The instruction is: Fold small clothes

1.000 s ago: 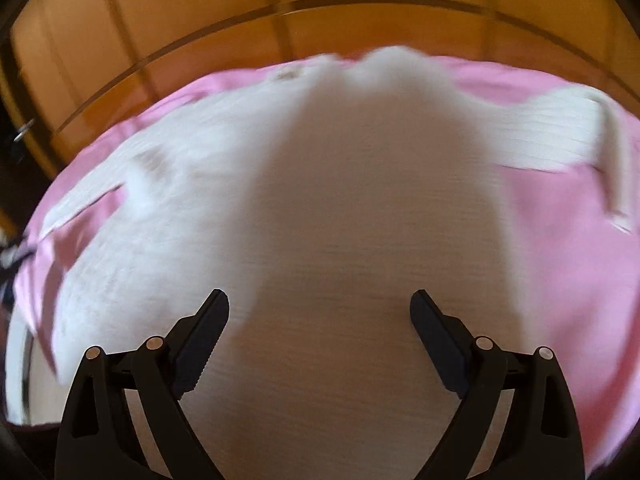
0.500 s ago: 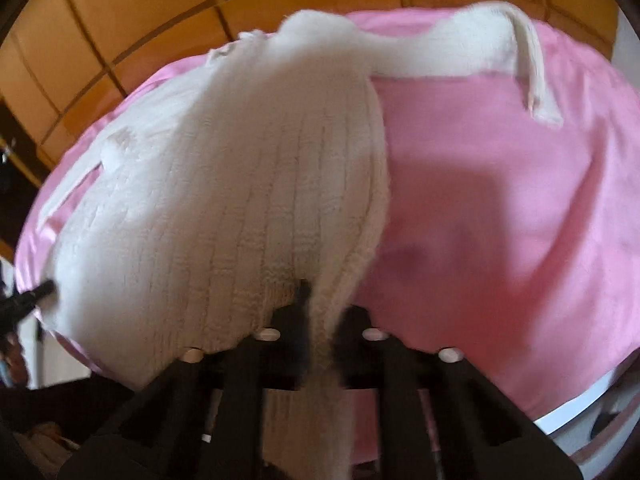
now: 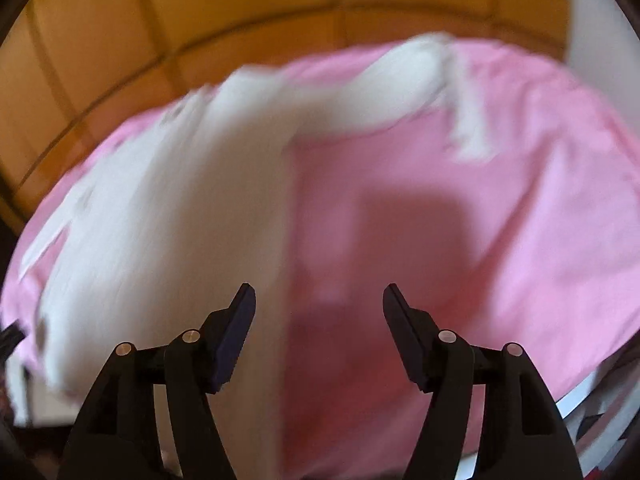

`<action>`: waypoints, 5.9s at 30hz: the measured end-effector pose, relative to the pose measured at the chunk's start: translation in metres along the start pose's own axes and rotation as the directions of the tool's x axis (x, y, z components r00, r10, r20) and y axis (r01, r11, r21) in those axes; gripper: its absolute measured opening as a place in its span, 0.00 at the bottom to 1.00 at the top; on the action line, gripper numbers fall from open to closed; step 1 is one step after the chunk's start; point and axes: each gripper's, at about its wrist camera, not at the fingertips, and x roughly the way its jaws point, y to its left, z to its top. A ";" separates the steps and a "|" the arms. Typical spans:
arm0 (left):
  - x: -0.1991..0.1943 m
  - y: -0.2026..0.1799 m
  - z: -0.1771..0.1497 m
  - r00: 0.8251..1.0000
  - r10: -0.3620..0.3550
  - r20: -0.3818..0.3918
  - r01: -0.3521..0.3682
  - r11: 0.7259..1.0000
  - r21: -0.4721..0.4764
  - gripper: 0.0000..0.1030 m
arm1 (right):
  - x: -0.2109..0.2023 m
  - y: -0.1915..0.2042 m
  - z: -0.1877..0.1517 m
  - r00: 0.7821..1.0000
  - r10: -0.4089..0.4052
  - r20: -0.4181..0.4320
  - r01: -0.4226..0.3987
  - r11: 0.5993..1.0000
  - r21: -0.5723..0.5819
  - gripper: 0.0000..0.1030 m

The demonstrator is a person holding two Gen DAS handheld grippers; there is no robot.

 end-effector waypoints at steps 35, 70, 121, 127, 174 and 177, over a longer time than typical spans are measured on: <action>0.142 -0.173 0.024 0.968 -0.065 -0.242 0.148 0.927 0.345 0.61 | 0.042 -0.237 0.181 0.794 -0.606 0.039 0.572 0.768 0.287 0.00; 0.121 -0.118 0.033 0.994 0.039 -0.099 -0.021 0.982 0.185 0.73 | 0.079 -0.183 0.125 0.973 -0.227 0.037 0.181 0.856 0.483 0.78; 0.055 -0.113 0.039 1.000 0.029 0.010 -0.031 0.974 0.225 0.64 | 0.066 -0.245 0.073 0.968 0.042 0.247 -0.236 0.483 0.843 0.61; 0.080 -0.138 0.031 0.998 0.026 -0.059 -0.008 0.958 0.288 0.66 | 0.103 -0.273 0.110 0.984 0.022 0.177 -0.168 0.448 0.878 0.29; 0.201 -0.109 0.155 0.989 -0.072 -0.129 0.076 0.997 0.030 0.06 | 0.051 0.014 0.088 0.966 0.258 0.005 -0.253 0.944 0.213 0.68; 0.186 -0.126 0.174 0.994 -0.088 -0.067 0.094 0.992 0.083 0.06 | 0.055 0.021 0.100 0.966 0.258 0.020 -0.257 0.949 0.184 0.68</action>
